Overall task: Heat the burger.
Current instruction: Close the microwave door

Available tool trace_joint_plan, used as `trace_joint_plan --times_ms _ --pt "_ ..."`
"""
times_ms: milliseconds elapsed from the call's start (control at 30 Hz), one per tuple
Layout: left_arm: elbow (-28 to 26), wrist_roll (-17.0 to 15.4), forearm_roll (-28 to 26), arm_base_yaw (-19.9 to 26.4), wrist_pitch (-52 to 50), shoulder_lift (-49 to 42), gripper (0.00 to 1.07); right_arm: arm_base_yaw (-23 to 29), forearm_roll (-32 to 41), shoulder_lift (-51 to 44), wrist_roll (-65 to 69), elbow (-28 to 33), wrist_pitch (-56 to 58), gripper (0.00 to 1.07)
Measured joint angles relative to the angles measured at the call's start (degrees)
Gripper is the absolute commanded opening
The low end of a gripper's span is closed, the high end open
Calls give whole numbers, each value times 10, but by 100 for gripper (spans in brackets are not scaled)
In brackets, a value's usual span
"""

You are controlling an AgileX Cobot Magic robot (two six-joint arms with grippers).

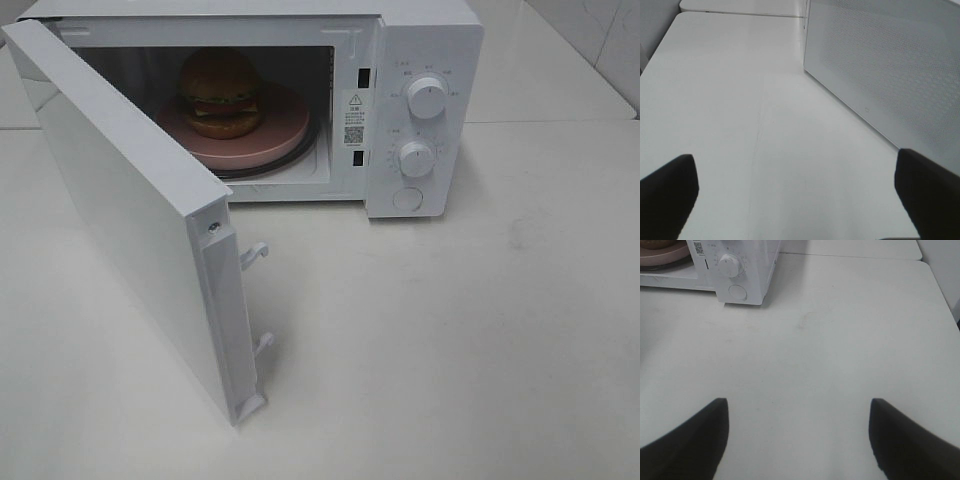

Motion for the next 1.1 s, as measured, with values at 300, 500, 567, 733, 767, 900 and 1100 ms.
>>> trace_joint_plan --times_ms 300,500,567,733,767,900,1100 --pt "0 0 -1 0 0 1 102 0 0 0 0 0 0 75" --pt "0 0 -1 0 0 2 102 0 0 0 0 0 0 75" --pt "-3 0 -1 0 -2 9 99 0 0 0 0 0 0 75" --pt "-19 0 -1 0 -32 48 90 0 0 0 0 0 0 75" --pt "-21 0 -1 0 -40 59 83 0 0 0 0 0 0 75" --pt "-21 0 -1 0 -66 93 68 0 0 0 0 0 0 75" --pt "-21 0 -1 0 -120 168 29 0 0 0 0 0 0 75"
